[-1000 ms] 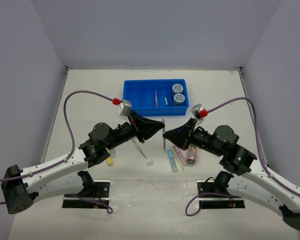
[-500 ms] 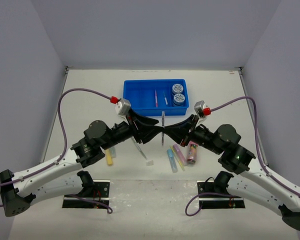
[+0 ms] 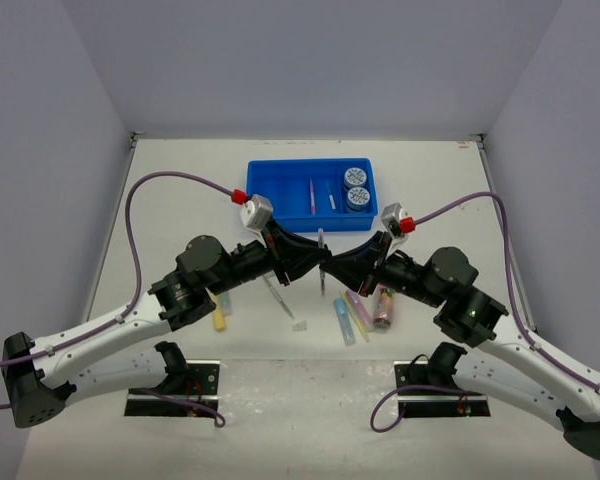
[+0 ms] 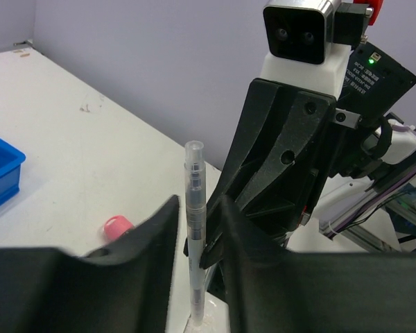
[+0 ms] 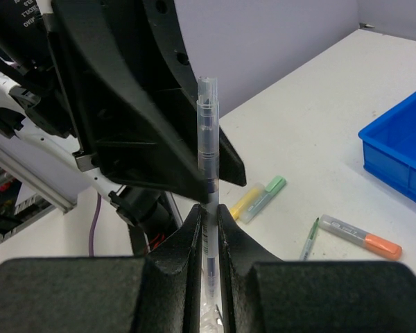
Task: Sort the stationery into containers
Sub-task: Close the pen cap on the pen.
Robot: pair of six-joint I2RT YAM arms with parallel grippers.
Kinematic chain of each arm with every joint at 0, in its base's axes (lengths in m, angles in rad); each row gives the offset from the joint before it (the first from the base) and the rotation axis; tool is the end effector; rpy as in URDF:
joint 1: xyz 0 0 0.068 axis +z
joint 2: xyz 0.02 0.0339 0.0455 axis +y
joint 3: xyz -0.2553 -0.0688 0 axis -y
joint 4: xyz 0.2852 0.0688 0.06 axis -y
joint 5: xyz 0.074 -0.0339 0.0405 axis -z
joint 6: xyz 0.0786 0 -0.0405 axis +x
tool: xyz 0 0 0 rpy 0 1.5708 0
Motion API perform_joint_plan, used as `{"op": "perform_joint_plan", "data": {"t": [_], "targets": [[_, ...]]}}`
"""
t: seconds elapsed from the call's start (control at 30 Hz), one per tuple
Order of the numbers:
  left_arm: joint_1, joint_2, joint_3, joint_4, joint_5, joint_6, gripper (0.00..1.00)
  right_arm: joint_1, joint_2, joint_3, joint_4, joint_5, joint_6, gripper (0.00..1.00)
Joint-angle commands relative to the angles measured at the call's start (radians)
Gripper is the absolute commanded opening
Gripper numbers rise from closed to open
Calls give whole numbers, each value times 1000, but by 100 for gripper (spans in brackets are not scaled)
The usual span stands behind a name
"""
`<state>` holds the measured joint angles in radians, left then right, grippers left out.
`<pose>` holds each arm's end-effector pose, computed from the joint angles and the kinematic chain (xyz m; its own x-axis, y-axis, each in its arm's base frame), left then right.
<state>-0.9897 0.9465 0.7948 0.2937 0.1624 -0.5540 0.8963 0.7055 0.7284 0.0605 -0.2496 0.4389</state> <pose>0.1605 -0.2676 0.3583 -0.4141 -0.3152 -0.8539 0.8171 0.2847 -0.5013 0.1466 0.2144 0.3581 -0.3398 0.2343 -0.9108 -0.8464 0.3461 0.4048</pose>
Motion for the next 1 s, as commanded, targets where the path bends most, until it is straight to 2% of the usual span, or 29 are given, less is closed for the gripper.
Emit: {"op": "perform_joint_plan", "data": {"t": [0.0,0.07,0.17,0.2,0.27,0.37,0.53,0.67,0.73,0.83,0.93,0.97], "targets": [[-1,0,30,12,-13,30,12,0,-10,26,38,-46,-32,0],[-1,0,29,21,-8,29,2,0,-3,28,40,-57,-35,0],[-1,-5,26,28,6,27,0,0,1,25,47,-66,-36,1],[-1,-10,20,38,11,26,0,1,5,23,53,-72,-36,7],[-1,-26,5,62,23,23,0,0,18,23,65,-85,-31,28],[-1,-40,-6,82,40,25,0,1,43,25,84,-102,-19,31],[-1,-57,-10,82,34,30,0,0,85,41,98,-119,-11,6],[-1,-55,-6,72,31,34,0,0,79,42,101,-115,-8,0],[-1,-40,4,46,26,44,23,0,75,45,95,-110,-11,0],[-1,-12,45,-41,-6,68,63,0,71,57,60,-73,-26,0],[-3,-5,88,-116,-35,78,67,0,78,74,10,-34,-48,0],[-2,-6,100,-133,-49,81,64,0,85,77,2,-31,-50,0]]}}
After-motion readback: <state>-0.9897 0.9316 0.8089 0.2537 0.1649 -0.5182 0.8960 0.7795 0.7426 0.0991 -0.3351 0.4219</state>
